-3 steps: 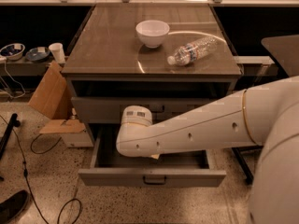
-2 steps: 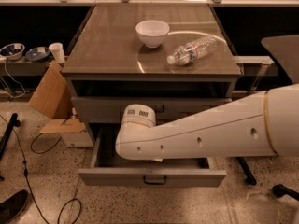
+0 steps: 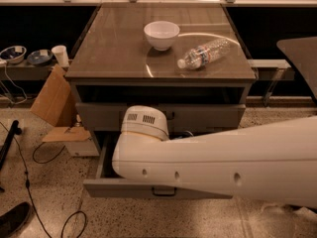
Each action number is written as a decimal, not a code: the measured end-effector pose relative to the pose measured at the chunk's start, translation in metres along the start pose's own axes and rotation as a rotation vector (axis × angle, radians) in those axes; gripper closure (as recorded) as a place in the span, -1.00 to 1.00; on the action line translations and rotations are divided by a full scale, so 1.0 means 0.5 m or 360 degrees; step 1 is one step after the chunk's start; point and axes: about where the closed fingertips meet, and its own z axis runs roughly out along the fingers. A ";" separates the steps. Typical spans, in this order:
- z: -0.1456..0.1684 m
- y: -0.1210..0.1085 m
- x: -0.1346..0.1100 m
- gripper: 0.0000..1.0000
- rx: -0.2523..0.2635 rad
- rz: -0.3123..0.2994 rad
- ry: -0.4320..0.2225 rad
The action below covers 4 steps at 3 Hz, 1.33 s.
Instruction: Pick redbull can from middle drawer and place on counter
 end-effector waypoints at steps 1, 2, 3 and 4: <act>-0.076 -0.010 0.053 1.00 0.0016 0.0014 0.0157; -0.132 -0.054 0.105 1.00 0.0084 -0.0008 0.0298; -0.187 -0.114 0.131 1.00 0.0155 -0.0034 0.0430; -0.239 -0.183 0.125 1.00 0.0167 -0.0086 0.0561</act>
Offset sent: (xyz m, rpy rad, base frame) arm 0.0460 0.0299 0.1312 -0.0594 -0.3070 0.0536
